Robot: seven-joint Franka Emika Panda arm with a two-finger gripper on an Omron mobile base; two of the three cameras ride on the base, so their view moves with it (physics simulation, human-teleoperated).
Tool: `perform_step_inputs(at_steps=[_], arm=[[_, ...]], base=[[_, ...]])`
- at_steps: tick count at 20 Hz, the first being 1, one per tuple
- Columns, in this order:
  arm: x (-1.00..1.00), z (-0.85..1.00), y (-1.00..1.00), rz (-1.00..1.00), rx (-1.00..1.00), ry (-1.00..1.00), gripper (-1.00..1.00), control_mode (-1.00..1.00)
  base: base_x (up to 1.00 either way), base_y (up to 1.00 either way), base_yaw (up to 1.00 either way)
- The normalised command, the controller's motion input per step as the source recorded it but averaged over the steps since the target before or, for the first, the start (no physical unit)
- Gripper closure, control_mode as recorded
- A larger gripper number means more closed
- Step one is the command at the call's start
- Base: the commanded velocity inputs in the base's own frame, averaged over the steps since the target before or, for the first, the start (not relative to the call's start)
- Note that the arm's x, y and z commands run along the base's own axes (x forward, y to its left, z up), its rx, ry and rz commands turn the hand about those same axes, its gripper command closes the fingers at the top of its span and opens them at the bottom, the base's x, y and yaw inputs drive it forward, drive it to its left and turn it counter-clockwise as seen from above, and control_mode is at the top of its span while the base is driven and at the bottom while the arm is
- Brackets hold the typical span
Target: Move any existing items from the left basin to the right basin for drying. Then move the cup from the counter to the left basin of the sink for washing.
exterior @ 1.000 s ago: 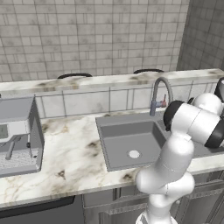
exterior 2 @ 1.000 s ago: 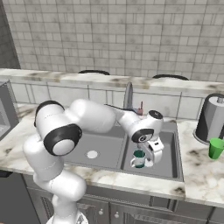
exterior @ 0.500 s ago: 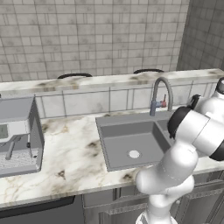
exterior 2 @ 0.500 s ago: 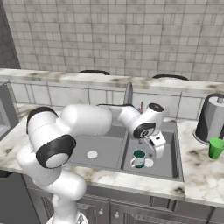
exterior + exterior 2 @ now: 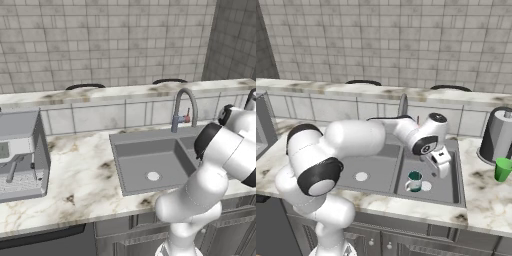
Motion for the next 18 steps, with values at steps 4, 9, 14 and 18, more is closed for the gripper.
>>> perform_step_inputs(at_steps=[4, 9, 14, 18], arm=[[-0.09, 0.06, -0.34, -0.03, 0.00, 0.00, -1.00, -1.00], [-0.06, 0.07, -0.34, -0.02, -0.01, 0.00, -1.00, -1.00], [0.00, 0.09, -0.29, 0.00, -0.02, 0.00, -1.00, -1.00], [0.00, 0.10, -0.24, 0.00, -0.02, 0.00, -1.00, -1.00]], base=[[0.00, 0.00, 0.00], [0.00, 0.00, 0.00], [0.00, 0.00, 0.00], [0.00, 0.00, 0.00]])
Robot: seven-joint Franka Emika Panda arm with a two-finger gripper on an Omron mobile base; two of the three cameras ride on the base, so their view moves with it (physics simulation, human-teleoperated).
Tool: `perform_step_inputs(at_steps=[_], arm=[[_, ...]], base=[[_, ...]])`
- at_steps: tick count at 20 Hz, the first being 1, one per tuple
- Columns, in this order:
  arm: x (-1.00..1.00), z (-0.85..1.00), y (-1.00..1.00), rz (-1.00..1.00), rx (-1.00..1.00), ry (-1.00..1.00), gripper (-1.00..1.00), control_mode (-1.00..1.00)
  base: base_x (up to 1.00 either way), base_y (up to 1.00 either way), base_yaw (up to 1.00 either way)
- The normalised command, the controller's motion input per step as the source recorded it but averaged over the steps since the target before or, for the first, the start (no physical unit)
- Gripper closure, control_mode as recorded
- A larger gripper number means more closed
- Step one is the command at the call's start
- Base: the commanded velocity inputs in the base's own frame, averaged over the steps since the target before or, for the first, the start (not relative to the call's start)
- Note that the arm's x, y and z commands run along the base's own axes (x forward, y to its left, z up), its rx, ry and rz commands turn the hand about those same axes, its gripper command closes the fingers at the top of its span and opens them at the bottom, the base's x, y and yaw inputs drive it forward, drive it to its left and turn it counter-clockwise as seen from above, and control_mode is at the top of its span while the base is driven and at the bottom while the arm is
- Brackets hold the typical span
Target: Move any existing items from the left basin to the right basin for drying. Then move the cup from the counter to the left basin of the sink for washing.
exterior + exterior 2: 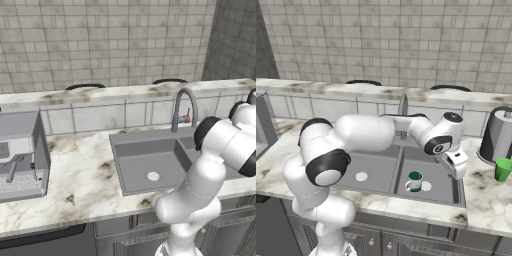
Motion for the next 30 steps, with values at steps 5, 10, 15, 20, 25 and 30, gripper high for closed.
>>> perform_step_inputs(at_steps=[5, 10, 15, 20, 25, 30], arm=[[0.00, 0.11, -0.23, 0.00, -0.01, 0.00, -1.00, -1.00], [0.00, 0.12, -0.22, -0.02, -0.01, -0.05, -1.00, -1.00], [0.00, 0.02, -0.28, -0.04, -0.03, -0.10, -1.00, -1.00], [0.00, -0.11, -0.20, -0.03, -0.11, -0.14, -1.00, -1.00], [0.00, -0.09, -0.02, -0.04, -0.19, -0.16, -1.00, -1.00], [0.00, 0.00, 0.00, -0.06, -0.17, -0.07, -1.00, -1.00]], base=[[0.00, 0.00, 0.00], [0.00, 0.00, 0.00], [0.00, 0.00, 0.00], [0.00, 0.00, 0.00], [0.00, 0.00, 0.00], [0.00, 0.00, 0.00]])
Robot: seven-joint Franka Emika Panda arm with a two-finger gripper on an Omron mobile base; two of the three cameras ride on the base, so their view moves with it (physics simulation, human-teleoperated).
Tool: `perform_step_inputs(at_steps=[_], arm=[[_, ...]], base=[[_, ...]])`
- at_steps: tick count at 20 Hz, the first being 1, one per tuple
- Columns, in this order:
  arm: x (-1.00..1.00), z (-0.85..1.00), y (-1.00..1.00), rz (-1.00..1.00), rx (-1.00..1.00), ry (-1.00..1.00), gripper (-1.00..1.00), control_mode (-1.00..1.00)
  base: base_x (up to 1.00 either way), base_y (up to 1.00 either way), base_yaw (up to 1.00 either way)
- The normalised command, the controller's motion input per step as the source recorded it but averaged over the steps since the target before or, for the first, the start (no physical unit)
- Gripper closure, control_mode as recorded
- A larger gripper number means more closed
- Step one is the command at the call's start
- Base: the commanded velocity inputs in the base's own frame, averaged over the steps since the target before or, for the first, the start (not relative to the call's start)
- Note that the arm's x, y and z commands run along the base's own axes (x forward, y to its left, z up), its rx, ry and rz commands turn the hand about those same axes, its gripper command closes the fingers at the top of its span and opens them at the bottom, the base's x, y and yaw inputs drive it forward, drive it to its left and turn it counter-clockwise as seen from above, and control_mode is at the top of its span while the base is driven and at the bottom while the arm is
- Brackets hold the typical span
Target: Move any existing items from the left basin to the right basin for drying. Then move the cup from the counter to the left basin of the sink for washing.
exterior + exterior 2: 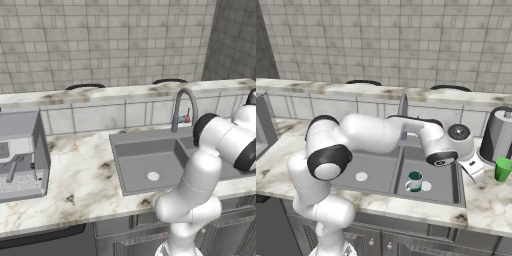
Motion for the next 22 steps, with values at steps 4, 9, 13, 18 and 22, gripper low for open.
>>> perform_step_inputs(at_steps=[4, 9, 13, 18, 22], arm=[[0.00, -0.01, -0.04, -0.06, -0.11, -0.01, -1.00, -1.00], [0.04, -0.12, -0.09, -0.06, -0.09, -0.01, -1.00, -1.00], [0.00, 0.00, -0.22, -0.08, -0.06, -0.01, -1.00, -1.00], [0.00, 0.00, -0.33, -0.07, -0.02, 0.00, -1.00, -1.00], [0.00, -0.04, -0.26, -0.07, 0.00, 0.00, -1.00, -1.00]], base=[[0.00, 0.00, 0.00], [0.00, 0.00, 0.00], [0.00, 0.00, 0.00], [0.00, 0.00, 0.00], [0.00, 0.00, 0.00]])
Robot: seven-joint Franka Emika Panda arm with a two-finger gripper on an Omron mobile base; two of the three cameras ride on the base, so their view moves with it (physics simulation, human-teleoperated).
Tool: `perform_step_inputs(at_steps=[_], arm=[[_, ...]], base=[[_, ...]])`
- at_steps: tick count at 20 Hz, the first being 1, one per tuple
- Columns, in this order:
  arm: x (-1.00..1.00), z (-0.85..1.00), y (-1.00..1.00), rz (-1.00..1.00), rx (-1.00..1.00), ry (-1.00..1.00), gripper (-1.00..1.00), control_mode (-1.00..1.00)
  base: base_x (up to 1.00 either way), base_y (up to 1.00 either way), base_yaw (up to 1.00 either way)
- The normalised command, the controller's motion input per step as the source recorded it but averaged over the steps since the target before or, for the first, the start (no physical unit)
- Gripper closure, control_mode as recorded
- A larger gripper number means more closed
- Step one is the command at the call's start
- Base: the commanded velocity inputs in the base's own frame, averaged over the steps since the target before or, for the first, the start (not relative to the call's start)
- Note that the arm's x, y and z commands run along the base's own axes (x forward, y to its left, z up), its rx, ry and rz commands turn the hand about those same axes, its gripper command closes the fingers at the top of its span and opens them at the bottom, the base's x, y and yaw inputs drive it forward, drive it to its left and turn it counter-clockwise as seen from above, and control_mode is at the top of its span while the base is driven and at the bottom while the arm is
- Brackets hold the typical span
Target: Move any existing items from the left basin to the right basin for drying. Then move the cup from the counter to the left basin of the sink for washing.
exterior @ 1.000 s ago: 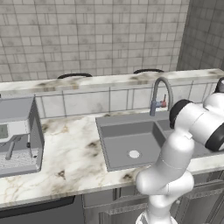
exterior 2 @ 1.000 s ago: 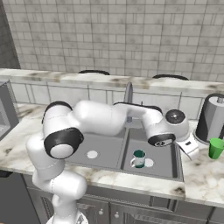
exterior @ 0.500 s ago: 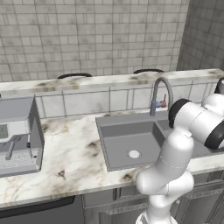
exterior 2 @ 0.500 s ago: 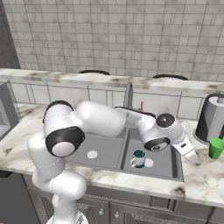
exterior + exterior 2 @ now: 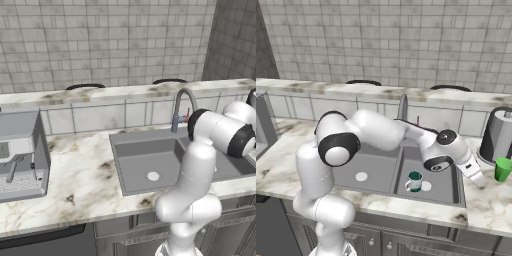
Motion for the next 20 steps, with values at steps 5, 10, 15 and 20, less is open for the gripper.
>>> perform_step_inputs(at_steps=[5, 10, 15, 20], arm=[[0.00, -0.13, -0.20, -0.03, 0.00, 0.00, -1.00, -1.00], [0.00, -0.11, -0.20, -0.02, 0.00, 0.00, -1.00, -1.00], [0.00, -0.01, -0.16, -0.01, 0.00, 0.00, -1.00, -1.00], [0.00, 0.00, -0.01, 0.00, 0.00, 0.00, -1.00, -1.00]], base=[[0.00, 0.00, 0.00], [0.00, 0.00, 0.00], [0.00, 0.00, 0.00], [0.00, 0.00, 0.00]])
